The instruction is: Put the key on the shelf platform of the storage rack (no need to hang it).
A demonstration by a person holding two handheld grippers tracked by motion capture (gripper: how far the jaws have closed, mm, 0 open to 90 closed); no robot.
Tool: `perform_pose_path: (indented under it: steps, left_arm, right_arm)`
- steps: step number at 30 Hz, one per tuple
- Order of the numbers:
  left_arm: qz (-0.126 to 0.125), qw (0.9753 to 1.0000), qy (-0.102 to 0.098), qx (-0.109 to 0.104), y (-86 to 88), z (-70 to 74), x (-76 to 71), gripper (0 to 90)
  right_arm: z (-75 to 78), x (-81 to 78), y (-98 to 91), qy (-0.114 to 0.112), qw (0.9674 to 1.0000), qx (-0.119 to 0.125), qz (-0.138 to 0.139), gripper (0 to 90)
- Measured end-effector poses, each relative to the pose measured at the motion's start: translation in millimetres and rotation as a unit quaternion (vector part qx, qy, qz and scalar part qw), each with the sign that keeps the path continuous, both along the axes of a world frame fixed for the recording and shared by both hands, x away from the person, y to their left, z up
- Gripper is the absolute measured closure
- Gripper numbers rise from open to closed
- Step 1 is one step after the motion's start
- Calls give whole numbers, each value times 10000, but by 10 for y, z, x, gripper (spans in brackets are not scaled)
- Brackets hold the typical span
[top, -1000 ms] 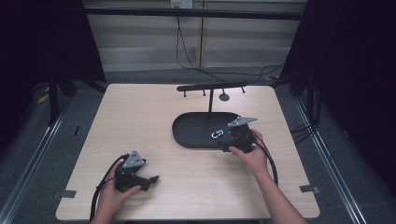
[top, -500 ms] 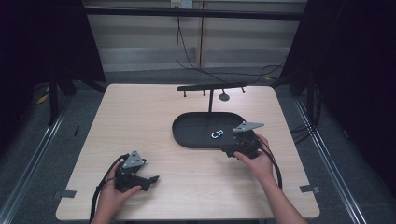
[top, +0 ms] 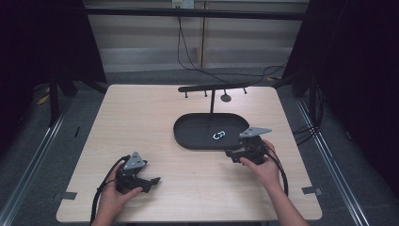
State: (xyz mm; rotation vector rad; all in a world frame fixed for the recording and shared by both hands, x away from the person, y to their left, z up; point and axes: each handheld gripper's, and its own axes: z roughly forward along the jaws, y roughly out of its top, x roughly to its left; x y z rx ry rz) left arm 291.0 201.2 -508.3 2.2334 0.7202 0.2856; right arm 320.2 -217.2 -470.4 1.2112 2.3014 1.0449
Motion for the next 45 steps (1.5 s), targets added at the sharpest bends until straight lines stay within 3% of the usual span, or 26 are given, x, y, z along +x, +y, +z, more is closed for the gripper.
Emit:
perform_pose_path:
  steps: [45]
  left_arm:
    - [-4, 10000, -3, 3, 0, 0, 1, 159]
  right_arm:
    - [-268, -440, -447, 131, 9995, 151, -256, 229]
